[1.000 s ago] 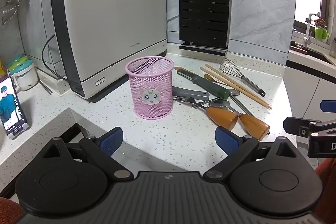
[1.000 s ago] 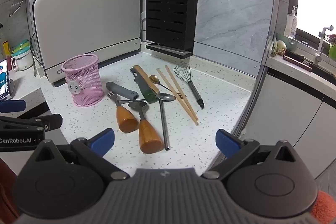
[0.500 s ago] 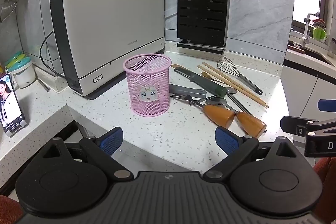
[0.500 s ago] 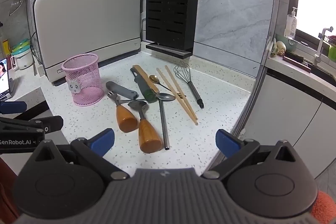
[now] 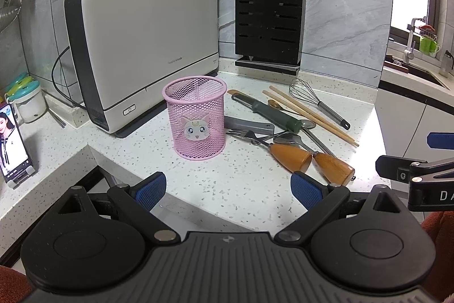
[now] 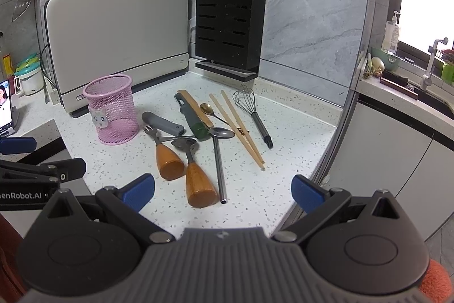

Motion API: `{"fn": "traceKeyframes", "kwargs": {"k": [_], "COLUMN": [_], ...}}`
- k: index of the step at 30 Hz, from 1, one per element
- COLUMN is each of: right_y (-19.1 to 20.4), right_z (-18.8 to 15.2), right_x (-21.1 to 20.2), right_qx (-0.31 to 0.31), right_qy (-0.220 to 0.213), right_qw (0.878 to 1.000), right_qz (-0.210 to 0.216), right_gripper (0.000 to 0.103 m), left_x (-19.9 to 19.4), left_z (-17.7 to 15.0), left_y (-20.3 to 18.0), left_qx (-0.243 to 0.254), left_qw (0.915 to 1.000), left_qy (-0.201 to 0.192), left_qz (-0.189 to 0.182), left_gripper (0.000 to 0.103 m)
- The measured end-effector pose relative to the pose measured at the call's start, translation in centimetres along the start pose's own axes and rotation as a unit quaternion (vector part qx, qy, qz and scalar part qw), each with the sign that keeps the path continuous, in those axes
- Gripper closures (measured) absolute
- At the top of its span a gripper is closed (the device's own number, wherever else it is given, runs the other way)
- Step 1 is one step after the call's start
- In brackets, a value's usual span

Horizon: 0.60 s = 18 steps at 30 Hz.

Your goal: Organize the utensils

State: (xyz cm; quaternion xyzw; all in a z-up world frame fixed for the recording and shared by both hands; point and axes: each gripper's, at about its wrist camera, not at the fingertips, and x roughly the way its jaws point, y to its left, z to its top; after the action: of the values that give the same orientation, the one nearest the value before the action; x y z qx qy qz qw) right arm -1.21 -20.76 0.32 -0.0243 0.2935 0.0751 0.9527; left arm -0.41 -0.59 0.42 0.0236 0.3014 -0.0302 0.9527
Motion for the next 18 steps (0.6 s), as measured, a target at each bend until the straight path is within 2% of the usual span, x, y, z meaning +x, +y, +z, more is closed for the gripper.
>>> {"fn": "traceKeyframes", "kwargs": {"k": [18], "right_y": [0.05], "right_z": [0.03], "right_x": [-0.16], "right_qx": [-0.001], "right_qy": [0.000], "right_qw": [1.000], "right_qz": [-0.001], "right_gripper": [0.003], "left_x": [-0.22], "left_z": [0.07], "left_y": [-0.11], "left_qx": [-0.001], "left_qw": [1.0000], "left_qy": [-0.002], "left_qz": [-0.002], "left_gripper": [0.000]}}
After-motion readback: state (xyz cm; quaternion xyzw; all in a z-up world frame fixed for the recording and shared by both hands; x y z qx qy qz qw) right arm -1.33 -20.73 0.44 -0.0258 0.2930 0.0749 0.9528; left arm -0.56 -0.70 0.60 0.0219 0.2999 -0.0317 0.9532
